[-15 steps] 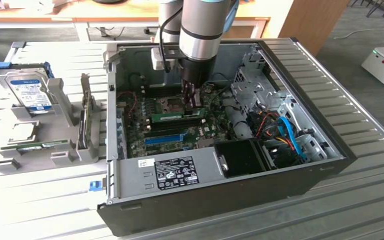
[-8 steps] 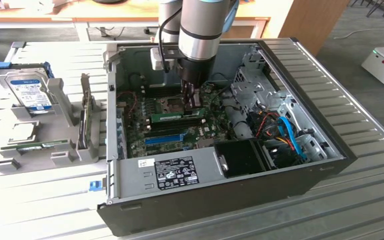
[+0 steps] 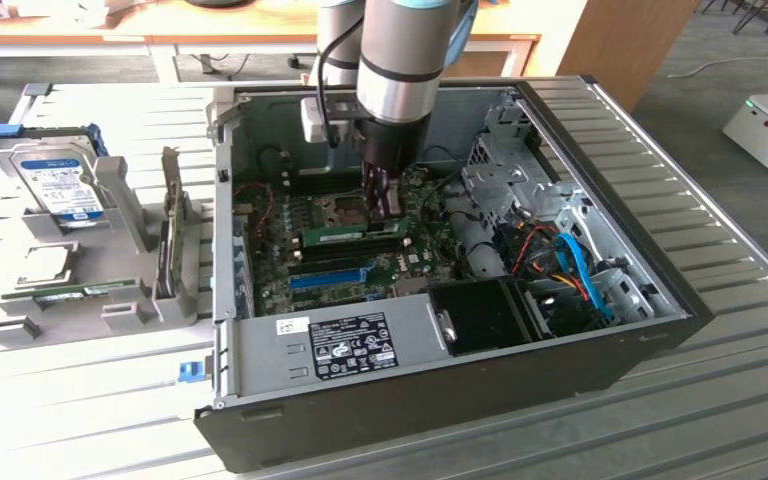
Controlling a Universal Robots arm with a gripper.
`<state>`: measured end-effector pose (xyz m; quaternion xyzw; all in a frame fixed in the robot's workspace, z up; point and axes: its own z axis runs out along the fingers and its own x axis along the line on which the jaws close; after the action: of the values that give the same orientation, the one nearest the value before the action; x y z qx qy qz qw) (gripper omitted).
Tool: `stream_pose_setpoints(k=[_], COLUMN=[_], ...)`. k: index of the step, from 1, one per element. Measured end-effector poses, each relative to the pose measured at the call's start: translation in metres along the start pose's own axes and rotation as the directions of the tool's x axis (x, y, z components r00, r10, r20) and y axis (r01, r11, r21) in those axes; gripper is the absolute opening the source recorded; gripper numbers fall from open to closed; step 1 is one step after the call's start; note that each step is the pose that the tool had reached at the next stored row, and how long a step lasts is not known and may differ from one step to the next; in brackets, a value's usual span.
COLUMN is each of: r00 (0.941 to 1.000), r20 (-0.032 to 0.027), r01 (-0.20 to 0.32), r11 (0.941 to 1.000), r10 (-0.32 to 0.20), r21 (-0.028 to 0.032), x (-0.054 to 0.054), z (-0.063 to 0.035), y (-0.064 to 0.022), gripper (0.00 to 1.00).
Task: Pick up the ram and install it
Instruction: 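Insert the ram into the slot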
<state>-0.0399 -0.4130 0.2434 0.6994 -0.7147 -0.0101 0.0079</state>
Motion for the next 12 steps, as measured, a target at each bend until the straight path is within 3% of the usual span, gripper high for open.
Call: stream_pose_setpoints(k=[12], r00=[1.0], r20=[-0.0013], r01=[0.0], r11=[1.0], r10=[0.0], r21=[0.0], x=[0.0], z=[0.0067], y=[-0.0002], gripper=[0.12])
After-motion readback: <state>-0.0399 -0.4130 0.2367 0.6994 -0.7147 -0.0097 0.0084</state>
